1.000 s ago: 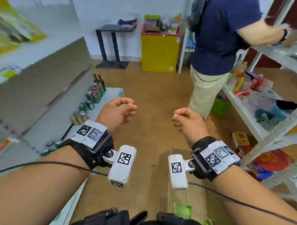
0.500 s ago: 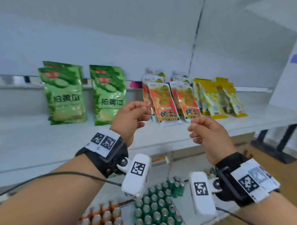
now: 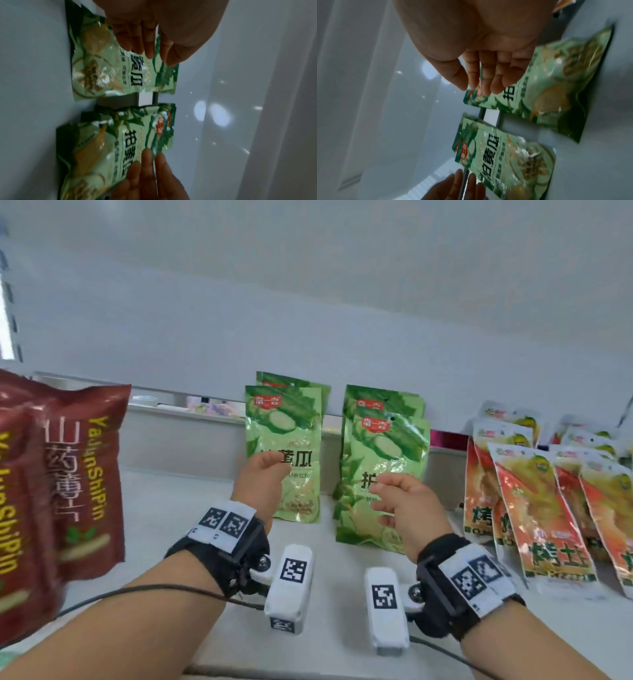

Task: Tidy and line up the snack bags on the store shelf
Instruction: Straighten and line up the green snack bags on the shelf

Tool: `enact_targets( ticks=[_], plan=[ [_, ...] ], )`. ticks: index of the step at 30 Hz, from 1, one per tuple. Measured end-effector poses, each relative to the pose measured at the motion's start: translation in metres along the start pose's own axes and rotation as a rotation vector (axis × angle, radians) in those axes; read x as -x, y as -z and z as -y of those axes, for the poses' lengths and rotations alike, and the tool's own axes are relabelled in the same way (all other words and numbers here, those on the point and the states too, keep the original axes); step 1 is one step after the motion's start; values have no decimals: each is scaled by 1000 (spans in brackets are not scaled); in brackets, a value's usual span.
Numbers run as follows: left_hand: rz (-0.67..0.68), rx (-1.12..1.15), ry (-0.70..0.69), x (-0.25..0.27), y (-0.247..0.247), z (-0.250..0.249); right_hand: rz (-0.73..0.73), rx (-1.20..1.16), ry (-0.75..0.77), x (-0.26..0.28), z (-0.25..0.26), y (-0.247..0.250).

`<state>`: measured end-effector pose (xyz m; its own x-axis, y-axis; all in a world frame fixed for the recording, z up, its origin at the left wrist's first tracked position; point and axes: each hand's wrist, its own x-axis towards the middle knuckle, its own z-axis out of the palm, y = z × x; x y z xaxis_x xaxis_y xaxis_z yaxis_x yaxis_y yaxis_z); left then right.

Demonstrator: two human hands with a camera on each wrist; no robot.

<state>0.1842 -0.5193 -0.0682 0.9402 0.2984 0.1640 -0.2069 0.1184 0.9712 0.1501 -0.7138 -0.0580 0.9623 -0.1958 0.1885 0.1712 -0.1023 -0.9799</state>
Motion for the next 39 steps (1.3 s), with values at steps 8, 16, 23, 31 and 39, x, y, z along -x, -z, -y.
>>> enact_targets(
  ticks=[8, 16, 23, 31, 39],
  plan=[
    [-127, -205, 92, -40, 34, 27, 174, 73, -89, -45, -24, -72],
    [-18, -166, 194, -49, 49, 47, 247, 80, -148, -57, -43, -83],
    [146, -89, 95, -40, 49, 41, 262, 155, -17, -53, -46, -73],
    [48, 139, -16, -39, 41, 34, 231, 14, -134, -49, -43, -76],
    [233, 227, 19, -31, 35, 29, 308, -405, -296, -46, -42, -84]
  ],
)
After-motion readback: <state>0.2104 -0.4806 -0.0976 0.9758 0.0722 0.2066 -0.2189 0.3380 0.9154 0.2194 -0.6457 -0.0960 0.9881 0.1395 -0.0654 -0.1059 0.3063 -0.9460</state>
